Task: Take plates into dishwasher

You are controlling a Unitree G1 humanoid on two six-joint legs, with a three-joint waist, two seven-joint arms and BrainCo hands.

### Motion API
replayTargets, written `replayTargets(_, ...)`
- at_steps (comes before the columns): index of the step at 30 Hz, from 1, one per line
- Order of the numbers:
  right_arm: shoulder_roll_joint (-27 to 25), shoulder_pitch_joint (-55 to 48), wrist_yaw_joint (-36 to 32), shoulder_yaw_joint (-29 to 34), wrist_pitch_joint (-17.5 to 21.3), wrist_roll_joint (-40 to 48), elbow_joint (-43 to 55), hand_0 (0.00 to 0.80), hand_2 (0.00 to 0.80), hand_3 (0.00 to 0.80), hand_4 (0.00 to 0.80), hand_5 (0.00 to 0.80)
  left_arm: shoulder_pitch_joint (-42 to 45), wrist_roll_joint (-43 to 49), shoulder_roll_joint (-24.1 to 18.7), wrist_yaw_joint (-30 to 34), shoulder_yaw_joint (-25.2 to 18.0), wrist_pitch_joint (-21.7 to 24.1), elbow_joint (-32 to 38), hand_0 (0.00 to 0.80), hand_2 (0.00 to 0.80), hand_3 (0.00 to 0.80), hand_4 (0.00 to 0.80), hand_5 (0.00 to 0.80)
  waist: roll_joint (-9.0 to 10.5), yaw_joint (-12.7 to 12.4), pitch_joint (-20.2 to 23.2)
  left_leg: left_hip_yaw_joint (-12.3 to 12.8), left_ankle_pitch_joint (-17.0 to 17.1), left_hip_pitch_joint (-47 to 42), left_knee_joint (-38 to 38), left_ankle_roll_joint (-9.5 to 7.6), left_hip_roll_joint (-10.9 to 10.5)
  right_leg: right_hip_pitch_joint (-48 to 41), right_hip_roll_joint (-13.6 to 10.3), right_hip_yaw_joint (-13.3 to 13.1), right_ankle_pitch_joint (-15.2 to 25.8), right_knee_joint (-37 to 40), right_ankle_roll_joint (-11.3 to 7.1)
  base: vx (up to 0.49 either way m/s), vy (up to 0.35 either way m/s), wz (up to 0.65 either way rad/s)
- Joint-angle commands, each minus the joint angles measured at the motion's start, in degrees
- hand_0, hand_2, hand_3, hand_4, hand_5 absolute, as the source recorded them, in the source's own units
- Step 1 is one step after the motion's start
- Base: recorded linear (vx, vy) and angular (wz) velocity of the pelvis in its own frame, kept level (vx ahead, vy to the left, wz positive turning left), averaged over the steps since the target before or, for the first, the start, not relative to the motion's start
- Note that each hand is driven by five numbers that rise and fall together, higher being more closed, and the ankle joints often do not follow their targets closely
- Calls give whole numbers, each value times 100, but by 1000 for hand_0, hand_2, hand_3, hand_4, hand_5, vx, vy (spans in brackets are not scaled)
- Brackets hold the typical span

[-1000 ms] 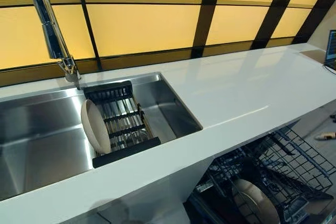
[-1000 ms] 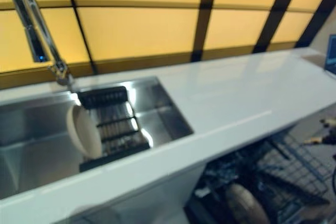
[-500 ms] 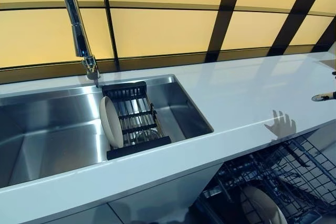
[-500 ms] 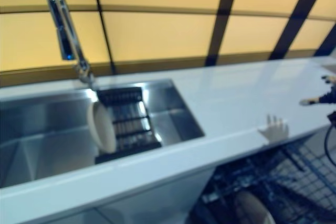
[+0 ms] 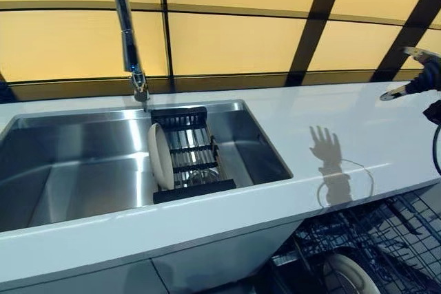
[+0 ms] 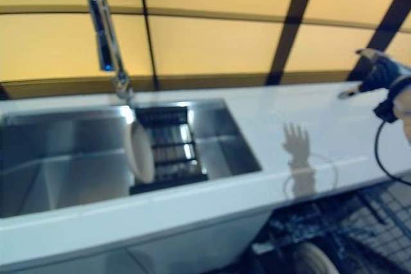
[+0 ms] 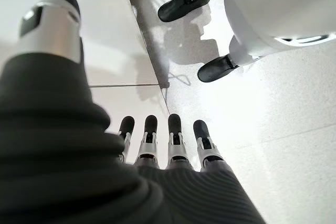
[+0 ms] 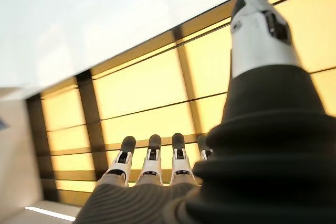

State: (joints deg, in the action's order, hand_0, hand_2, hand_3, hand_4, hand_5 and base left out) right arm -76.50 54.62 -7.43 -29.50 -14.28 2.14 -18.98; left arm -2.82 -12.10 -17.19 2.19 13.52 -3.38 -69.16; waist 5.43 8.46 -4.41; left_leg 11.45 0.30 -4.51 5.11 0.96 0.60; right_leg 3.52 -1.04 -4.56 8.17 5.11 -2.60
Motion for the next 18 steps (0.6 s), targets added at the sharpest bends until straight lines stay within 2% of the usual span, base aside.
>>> replayTargets(1, 216, 808, 11, -295, 501, -453, -156, 0, 0, 0, 0, 0, -117, -78, -238, -56, 175, 37, -127, 0, 0, 0, 0, 0, 288, -290, 50, -587, -72, 126, -11, -6, -11, -222, -117, 3, -51, -11, -512, 0, 7, 25)
replayTargets(4, 302, 1038, -54, -611, 884, -701, -121, 0, 0, 0, 0, 0, -135, -121, -224, -77, 165, 45, -119, 0, 0, 0, 0, 0, 286, -353, 21, -642, -59, 162, -11, -3, -34, -218, -143, 72, -58, -11, -512, -8, 7, 13)
replayTargets(6, 373, 1402, -65, -1107, 1215, -1096, -31, 0, 0, 0, 0, 0, -154, -184, -225, -81, 159, 48, -104, 0, 0, 0, 0, 0, 294, -450, -15, -699, -41, 210, -11, 4, -50, -223, -185, 175, -69, -11, -515, -12, 7, 14)
replayTargets(10, 415, 1792, -139, -1684, 1679, -1625, 129, 0, 0, 0, 0, 0, -193, -314, -218, -60, 130, 3, -89, 0, 0, 0, 0, 0, 307, -541, -57, -777, -17, 271, -11, 12, -73, -214, -227, 277, -64, -11, -521, -5, 1, 19)
replayTargets(18, 449, 1947, 276, -2106, 2296, -2584, 353, 0, 0, 0, 0, 0, -146, -441, -238, -92, 59, 61, -81, 0, 0, 0, 0, 0, 329, -737, -180, -910, 59, 410, -11, 22, -71, -176, -249, 465, -66, -11, -530, -7, -24, 13)
